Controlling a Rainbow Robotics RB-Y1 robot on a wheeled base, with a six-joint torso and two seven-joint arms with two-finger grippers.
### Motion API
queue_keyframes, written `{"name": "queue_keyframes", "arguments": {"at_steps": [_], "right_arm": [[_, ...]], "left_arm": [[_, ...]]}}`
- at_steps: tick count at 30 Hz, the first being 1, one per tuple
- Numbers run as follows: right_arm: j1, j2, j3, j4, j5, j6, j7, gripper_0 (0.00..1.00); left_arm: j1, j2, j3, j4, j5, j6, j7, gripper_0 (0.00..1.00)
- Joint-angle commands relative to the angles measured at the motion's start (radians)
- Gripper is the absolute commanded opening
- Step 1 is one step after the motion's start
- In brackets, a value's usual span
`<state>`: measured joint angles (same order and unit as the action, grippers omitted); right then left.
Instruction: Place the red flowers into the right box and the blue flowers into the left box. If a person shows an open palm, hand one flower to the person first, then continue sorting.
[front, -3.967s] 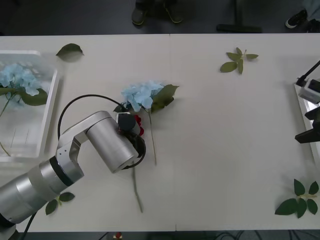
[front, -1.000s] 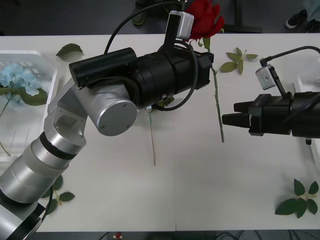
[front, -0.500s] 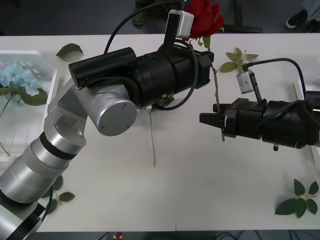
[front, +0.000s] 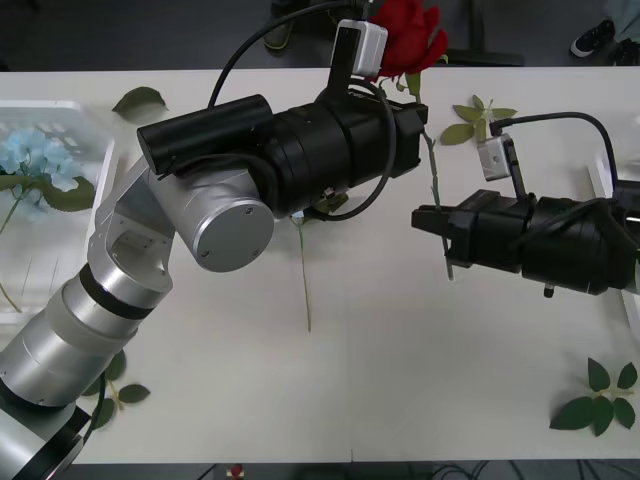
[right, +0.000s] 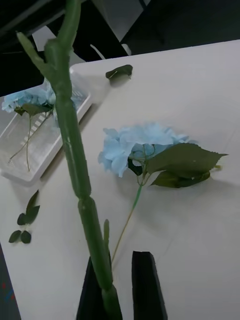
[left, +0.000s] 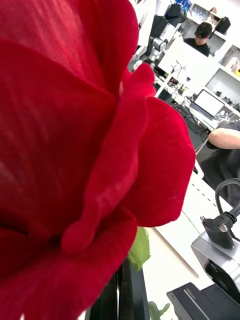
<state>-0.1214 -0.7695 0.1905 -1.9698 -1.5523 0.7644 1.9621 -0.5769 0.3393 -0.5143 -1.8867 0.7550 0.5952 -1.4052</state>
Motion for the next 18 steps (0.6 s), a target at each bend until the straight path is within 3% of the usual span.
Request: {"name": "queue_keyframes", "arguments": {"at_steps": [1,8,9,11,12,13,14,18], "right_arm": [[-0.006,0.016,-0.019,-0.009,-0.003,-0.007,-0.048,0.0],[-0.006,0.016,-0.019,-0.009,-0.003,-0.01,-0.063,0.0],[-0.006,0.016,-0.019,-0.009,-0.003,-0.011,-0.066,0.0],[-0.006,0.016,-0.019,-0.009,-0.003,-0.016,-0.069,0.0],[-0.006,0.016,-0.019,-0.009,-0.003,-0.017,-0.071,0.0],[-0.006,0.016,-0.019,-0.009,-0.003,-0.019,-0.072,0.0],[-0.006,0.016,-0.019,-0.009,-0.003,-0.022,-0.074,0.0],[-0.006,0.016,-0.019,-0.011,-0.009,-0.022,-0.083,0.0]], "left_arm": [[-0.031,0.018,-0.003,-0.02,0.012,-0.015,-0.015,0.0],[-0.031,0.018,-0.003,-0.02,0.015,-0.02,-0.014,0.0],[-0.031,0.018,-0.003,-0.02,0.015,-0.02,-0.014,0.08],[-0.031,0.018,-0.003,-0.02,0.015,-0.02,-0.014,0.56],[-0.031,0.018,-0.003,-0.02,0.015,-0.02,-0.014,0.67],[-0.031,0.018,-0.003,-0.02,0.015,-0.02,-0.014,0.88],[-0.031,0.018,-0.003,-0.02,0.015,-0.02,-0.014,1.0],[-0.031,0.018,-0.003,-0.02,0.015,-0.02,-0.014,1.0]]}}
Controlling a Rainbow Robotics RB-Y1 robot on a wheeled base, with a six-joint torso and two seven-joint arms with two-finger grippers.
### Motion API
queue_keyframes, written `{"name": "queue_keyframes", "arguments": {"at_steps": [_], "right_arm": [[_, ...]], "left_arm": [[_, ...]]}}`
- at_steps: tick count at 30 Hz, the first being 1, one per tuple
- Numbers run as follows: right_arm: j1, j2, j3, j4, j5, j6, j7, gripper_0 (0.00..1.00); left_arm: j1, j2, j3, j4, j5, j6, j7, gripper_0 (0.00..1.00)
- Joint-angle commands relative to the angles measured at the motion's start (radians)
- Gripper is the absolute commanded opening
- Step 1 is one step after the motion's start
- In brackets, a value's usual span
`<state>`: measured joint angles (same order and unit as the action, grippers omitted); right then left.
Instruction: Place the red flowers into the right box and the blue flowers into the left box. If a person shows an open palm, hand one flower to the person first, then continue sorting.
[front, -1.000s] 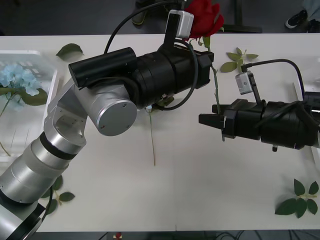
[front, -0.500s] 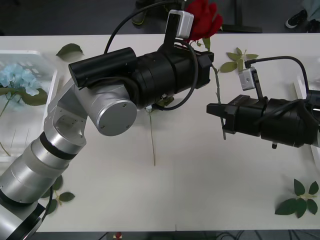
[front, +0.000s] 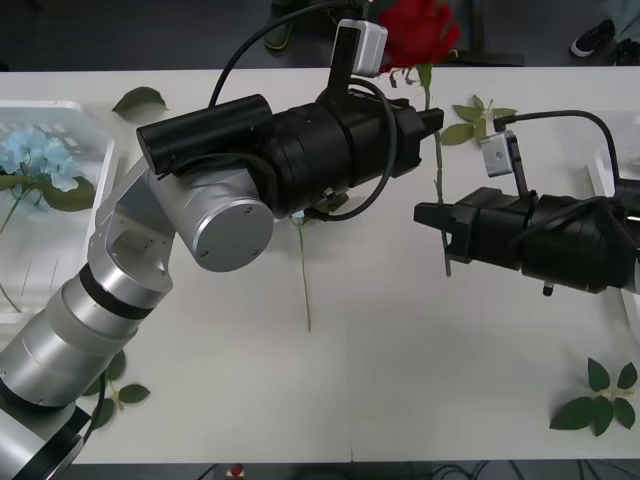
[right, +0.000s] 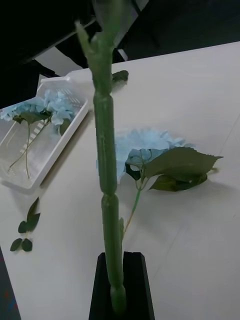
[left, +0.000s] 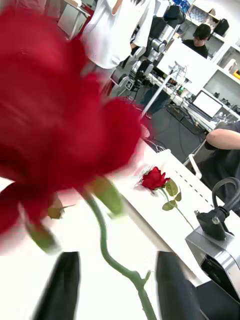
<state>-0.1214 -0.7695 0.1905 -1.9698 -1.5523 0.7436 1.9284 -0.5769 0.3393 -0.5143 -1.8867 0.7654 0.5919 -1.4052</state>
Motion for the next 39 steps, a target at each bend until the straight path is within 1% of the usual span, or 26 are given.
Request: {"name": "queue_keyframes", "arguments": {"at_steps": [1,3,6,7,10,11,12,17,20,23,24,27,29,34,39], "right_arm": [[-0.006,0.016,-0.023,-0.009,-0.012,-0.001,-0.051,0.0],[-0.006,-0.007,-0.054,-0.009,-0.015,0.027,-0.057,0.0],[-0.007,-0.047,-0.123,-0.011,-0.042,0.126,-0.066,0.0],[-0.007,-0.07,-0.178,-0.009,-0.06,0.198,-0.075,0.0],[-0.007,-0.102,-0.28,-0.001,-0.08,0.335,-0.126,0.0],[-0.007,-0.116,-0.342,0.009,-0.098,0.416,-0.151,0.0],[-0.007,-0.122,-0.381,0.017,-0.112,0.459,-0.161,0.0],[-0.007,-0.165,-0.542,0.08,-0.16,0.634,-0.178,0.0],[-0.007,-0.206,-0.615,0.14,-0.152,0.718,-0.189,0.0],[-0.007,-0.249,-0.672,0.227,-0.112,0.795,-0.195,0.0],[-0.007,-0.267,-0.688,0.27,-0.089,0.826,-0.195,0.0],[-0.007,-0.306,-0.706,0.358,-0.028,0.864,-0.187,0.0],[-0.007,-0.333,-0.709,0.422,0.05,0.884,-0.18,0.0],[-0.007,-0.366,-0.698,0.516,0.235,0.875,-0.155,0.0],[-0.007,-0.367,-0.672,0.586,0.402,0.786,-0.121,0.0]], "left_arm": [[-0.031,0.018,-0.003,-0.02,0.005,-0.017,-0.014,1.0],[-0.031,0.018,-0.003,-0.02,0.005,-0.017,-0.014,1.0],[-0.031,0.018,-0.003,-0.02,0.005,-0.017,-0.014,1.0],[-0.031,0.018,-0.003,-0.02,0.005,-0.017,-0.014,1.0],[-0.028,0.012,-0.003,-0.015,0.006,-0.017,-0.015,1.0],[-0.035,0.01,0.0,-0.019,0.008,-0.018,-0.015,1.0],[-0.035,0.01,0.004,-0.02,0.008,-0.018,-0.015,1.0],[-0.046,0.01,0.007,-0.02,0.023,-0.015,0.008,1.0],[-0.06,0.013,0.017,-0.02,0.025,0.046,0.041,1.0],[-0.074,0.018,0.06,-0.031,0.032,0.161,0.052,1.0],[-0.078,0.02,0.08,-0.037,0.034,0.229,0.084,1.0],[-0.084,0.024,0.119,-0.049,0.029,0.367,0.137,1.0],[-0.089,0.03,0.14,-0.055,0.02,0.493,0.192,1.0],[-0.089,0.046,0.168,-0.101,-0.046,0.718,0.311,1.0],[-0.069,0.05,0.166,-0.16,-0.141,0.896,0.479,1.0]]}}
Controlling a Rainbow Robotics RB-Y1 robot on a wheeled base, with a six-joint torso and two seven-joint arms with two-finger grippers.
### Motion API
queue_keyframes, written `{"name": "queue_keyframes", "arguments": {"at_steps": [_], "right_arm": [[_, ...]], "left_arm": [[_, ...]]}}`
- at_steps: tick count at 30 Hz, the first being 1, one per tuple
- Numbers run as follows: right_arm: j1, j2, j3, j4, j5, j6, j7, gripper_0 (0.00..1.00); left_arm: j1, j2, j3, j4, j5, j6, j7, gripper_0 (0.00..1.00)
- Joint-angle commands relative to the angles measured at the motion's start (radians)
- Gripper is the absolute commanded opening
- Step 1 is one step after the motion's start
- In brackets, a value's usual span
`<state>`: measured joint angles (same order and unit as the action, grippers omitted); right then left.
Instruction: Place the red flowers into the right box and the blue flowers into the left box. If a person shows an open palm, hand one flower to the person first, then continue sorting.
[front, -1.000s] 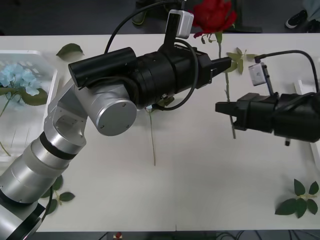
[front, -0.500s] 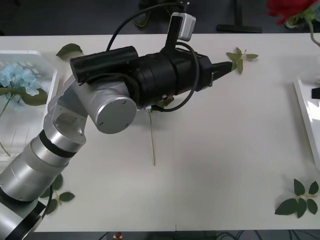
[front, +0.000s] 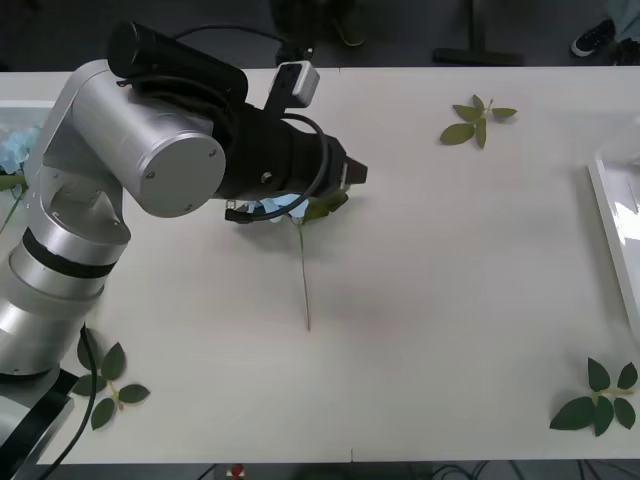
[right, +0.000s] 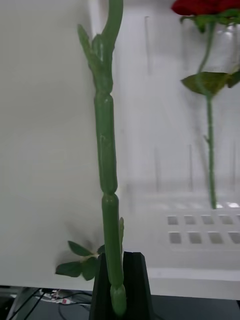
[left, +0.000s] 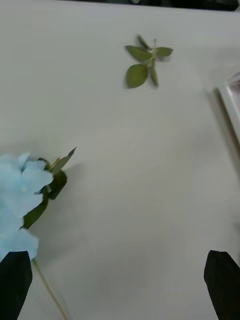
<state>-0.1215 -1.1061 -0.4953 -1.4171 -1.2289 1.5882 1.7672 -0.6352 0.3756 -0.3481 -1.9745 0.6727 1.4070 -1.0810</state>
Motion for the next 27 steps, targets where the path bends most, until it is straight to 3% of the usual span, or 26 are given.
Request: {"name": "queue_keyframes", "arguments": {"at_steps": [1,6,12,21,22,23,24,25,26,27], "right_arm": [[-0.007,-0.029,0.023,0.04,0.095,-0.074,0.043,0.0],[-0.009,-0.023,0.106,0.116,0.227,-0.248,0.067,0.0],[-0.033,0.02,0.207,0.228,0.344,-0.432,0.084,0.0],[-0.067,0.112,0.228,0.26,0.509,-0.548,0.086,0.0],[-0.069,0.118,0.228,0.26,0.522,-0.56,0.086,0.03],[-0.069,0.124,0.227,0.26,0.542,-0.571,0.087,0.13],[-0.069,0.13,0.228,0.26,0.554,-0.58,0.092,0.28],[-0.069,0.132,0.228,0.26,0.559,-0.582,0.092,0.37],[-0.069,0.134,0.228,0.26,0.557,-0.582,0.095,0.55],[-0.069,0.134,0.228,0.26,0.554,-0.582,0.097,0.64]], "left_arm": [[-0.009,0.017,-0.003,-0.076,-0.059,0.095,0.173,1.0],[-0.006,0.035,-0.086,-0.084,-0.193,0.164,0.323,1.0],[-0.006,0.043,-0.207,-0.023,-0.305,0.128,0.533,1.0],[-0.012,0.049,-0.312,0.092,-0.381,0.061,0.664,1.0],[-0.014,0.049,-0.313,0.1,-0.384,0.059,0.664,1.0],[-0.014,0.049,-0.313,0.112,-0.386,0.059,0.664,1.0],[-0.015,0.049,-0.315,0.121,-0.386,0.058,0.661,1.0],[-0.014,0.049,-0.319,0.124,-0.387,0.056,0.661,1.0],[-0.014,0.049,-0.325,0.128,-0.397,0.055,0.665,1.0],[-0.014,0.049,-0.33,0.131,-0.403,0.055,0.667,1.0]]}}
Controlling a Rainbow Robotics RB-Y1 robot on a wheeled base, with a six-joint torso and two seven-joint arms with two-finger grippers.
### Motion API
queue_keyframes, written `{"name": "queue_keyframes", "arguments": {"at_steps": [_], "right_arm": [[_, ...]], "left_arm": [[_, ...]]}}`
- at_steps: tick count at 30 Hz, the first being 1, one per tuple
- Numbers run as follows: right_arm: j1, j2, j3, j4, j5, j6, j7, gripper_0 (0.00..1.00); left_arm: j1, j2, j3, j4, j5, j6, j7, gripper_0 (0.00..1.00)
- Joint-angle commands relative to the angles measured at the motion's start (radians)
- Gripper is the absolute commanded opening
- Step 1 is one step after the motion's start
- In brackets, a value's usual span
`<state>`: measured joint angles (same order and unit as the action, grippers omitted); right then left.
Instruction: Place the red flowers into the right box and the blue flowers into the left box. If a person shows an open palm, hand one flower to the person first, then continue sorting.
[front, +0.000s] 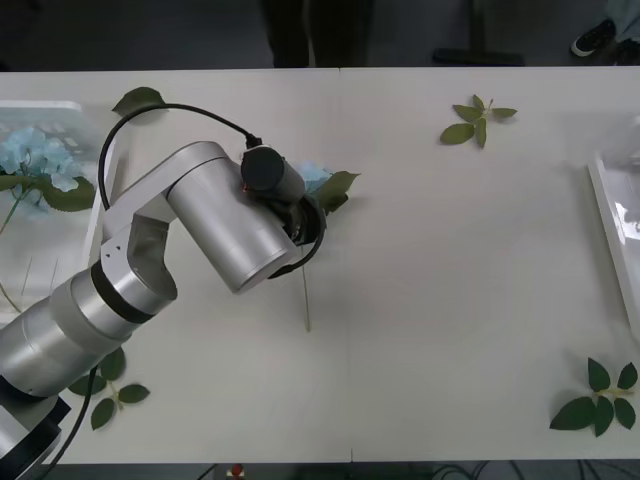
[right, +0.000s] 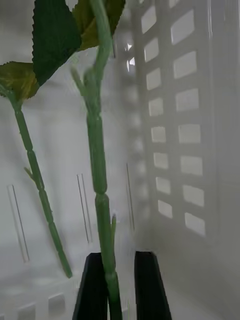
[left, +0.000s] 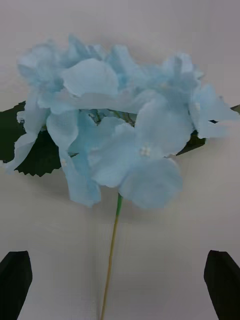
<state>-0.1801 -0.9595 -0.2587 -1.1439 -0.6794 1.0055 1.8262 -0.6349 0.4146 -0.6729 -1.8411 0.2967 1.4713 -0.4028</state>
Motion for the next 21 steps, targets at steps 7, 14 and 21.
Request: {"name": "queue_keyframes", "arguments": {"at_steps": [7,14,21], "right_arm": [[-0.01,-0.013,-0.013,-0.013,0.014,0.001,0.048,0.73],[-0.022,-0.025,-0.028,-0.014,-0.058,0.033,0.068,0.73],[-0.048,-0.057,-0.073,-0.097,-0.134,0.234,0.071,0.73]], "left_arm": [[-0.014,0.01,-0.028,0.039,-0.056,-0.034,-0.005,1.0],[-0.034,0.01,-0.083,0.163,-0.068,-0.17,-0.002,1.0],[-0.039,0.009,-0.106,0.2,-0.077,-0.213,-0.005,1.0]]}}
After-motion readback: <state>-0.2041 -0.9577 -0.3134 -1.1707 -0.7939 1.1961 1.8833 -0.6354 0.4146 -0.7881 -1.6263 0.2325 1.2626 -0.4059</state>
